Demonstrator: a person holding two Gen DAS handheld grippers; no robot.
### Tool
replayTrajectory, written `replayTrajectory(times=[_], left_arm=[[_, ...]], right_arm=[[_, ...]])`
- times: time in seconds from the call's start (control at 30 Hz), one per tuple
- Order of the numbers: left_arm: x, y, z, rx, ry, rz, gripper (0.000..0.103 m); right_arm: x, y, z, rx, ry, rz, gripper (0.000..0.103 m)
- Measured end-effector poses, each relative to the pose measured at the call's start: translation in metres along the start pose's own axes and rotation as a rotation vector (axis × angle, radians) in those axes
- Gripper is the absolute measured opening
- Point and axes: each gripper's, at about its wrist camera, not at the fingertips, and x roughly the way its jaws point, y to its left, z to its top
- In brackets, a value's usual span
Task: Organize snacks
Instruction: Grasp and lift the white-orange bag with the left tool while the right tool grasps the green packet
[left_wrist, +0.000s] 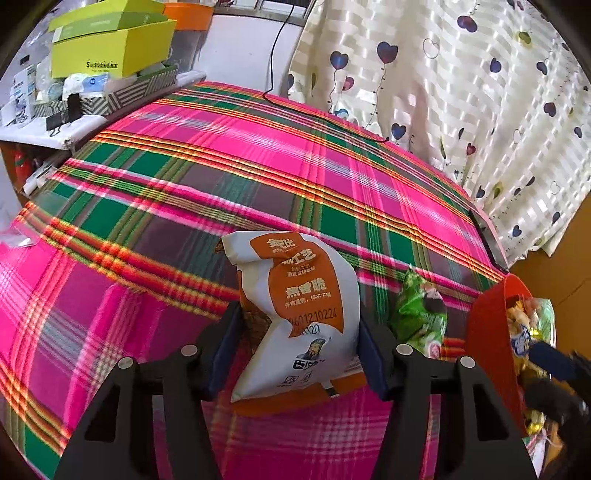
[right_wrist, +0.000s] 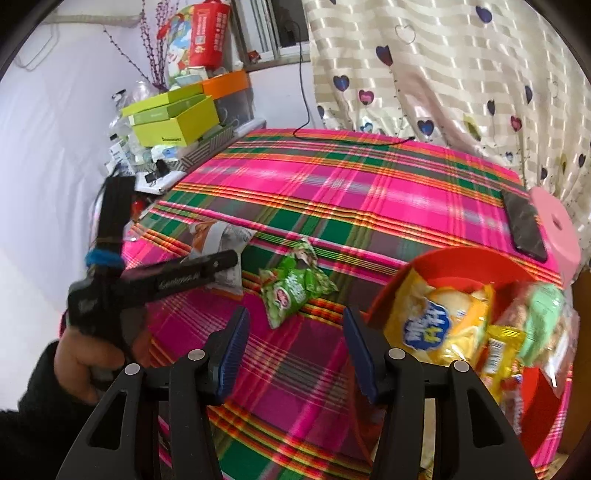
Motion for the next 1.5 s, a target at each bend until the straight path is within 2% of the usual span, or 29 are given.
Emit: replayTrajectory(times=[0.27, 0.5, 0.63, 0.87, 1.03, 1.13, 1.27, 1.4, 1.43, 1.5], left_arm=[[-0.033, 0.015, -0.009, 0.005, -0.057, -0.026, 0.056], [-0.050, 0.027, -0.013, -0.008, -0.084, -0.043, 0.056], [-0.055, 0.033, -0.014, -0.014, -0.091, -0.056, 0.056], [-0.062, 0.045, -0.016, -0.026, -0.108, -0.062, 0.056], [-0.062, 0.051, -0.018, -0.033, -0.102, -0.073, 0.056], [-0.063, 0.053, -0.019, -0.034, -0.100, -0.076, 0.056], [-0.062, 0.053, -0.020, -0.036, -0.098, -0.080, 0.056], [-0.062, 0.053, -0.021, -0.033, -0.093, -0.086, 0.056], [-0.062, 0.053, -0.021, -0.033, -0.092, -0.088, 0.056], [-0.062, 0.053, -0.021, -0.033, -0.092, -0.086, 0.056]], right_arm=[[0.042, 0.007, 0.020, 0.056, 0.091, 0.019, 0.051], [0.078, 0.012, 0.033, 0.057, 0.197, -0.065, 0.051], [0.100, 0.015, 0.036, 0.046, 0.259, -0.048, 0.051], [0.104, 0.031, 0.041, -0.046, 0.220, 0.045, 0.051], [0.102, 0.026, 0.048, -0.006, 0.184, 0.023, 0.051], [0.107, 0.028, 0.052, -0.069, 0.213, 0.020, 0.051], [0.114, 0.035, 0.053, -0.191, 0.240, -0.030, 0.057], [0.128, 0.040, 0.049, -0.214, 0.280, -0.041, 0.061], [0.132, 0.044, 0.047, -0.231, 0.284, -0.048, 0.065], [0.136, 0.049, 0.046, -0.272, 0.277, -0.071, 0.065]])
